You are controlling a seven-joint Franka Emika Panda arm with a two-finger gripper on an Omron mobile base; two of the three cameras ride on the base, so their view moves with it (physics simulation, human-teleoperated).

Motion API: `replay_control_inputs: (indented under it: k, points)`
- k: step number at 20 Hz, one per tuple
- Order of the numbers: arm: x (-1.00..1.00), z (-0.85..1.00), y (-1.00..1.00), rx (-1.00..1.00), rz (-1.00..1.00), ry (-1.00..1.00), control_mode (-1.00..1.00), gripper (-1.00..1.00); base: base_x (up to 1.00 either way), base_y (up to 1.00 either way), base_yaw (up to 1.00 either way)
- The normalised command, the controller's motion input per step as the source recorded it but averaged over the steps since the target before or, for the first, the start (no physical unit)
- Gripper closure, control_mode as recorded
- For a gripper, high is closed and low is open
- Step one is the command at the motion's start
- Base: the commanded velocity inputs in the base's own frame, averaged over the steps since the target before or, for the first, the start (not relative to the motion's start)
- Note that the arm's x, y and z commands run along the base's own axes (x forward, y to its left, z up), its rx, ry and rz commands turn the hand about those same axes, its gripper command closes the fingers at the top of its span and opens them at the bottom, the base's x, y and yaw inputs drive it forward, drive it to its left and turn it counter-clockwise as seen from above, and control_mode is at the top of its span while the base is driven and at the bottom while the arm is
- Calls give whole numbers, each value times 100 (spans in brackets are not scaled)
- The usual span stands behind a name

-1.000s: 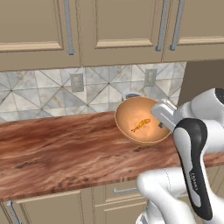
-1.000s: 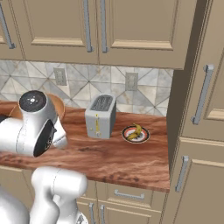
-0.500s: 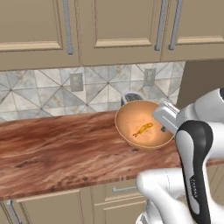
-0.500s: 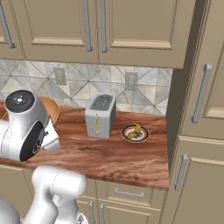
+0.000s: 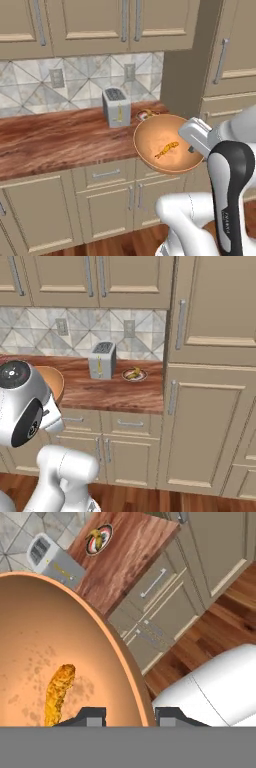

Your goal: Remove the banana from the bowl and place it on the small plate. Then place the bowl with only the shrimp in the microwave, close the door, and press the start button to microwave the shrimp.

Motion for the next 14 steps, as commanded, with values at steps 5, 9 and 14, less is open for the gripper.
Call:
replay_control_inputs:
  k: [5,9,14]
  points:
    - [0,0,0,0,0,0,100,100,-80,-98,-20]
    - [0,0,0,0,0,0,100,100,-32,-100,-12]
    - [0,0,0,0,0,0,100,100,0,-100,-8]
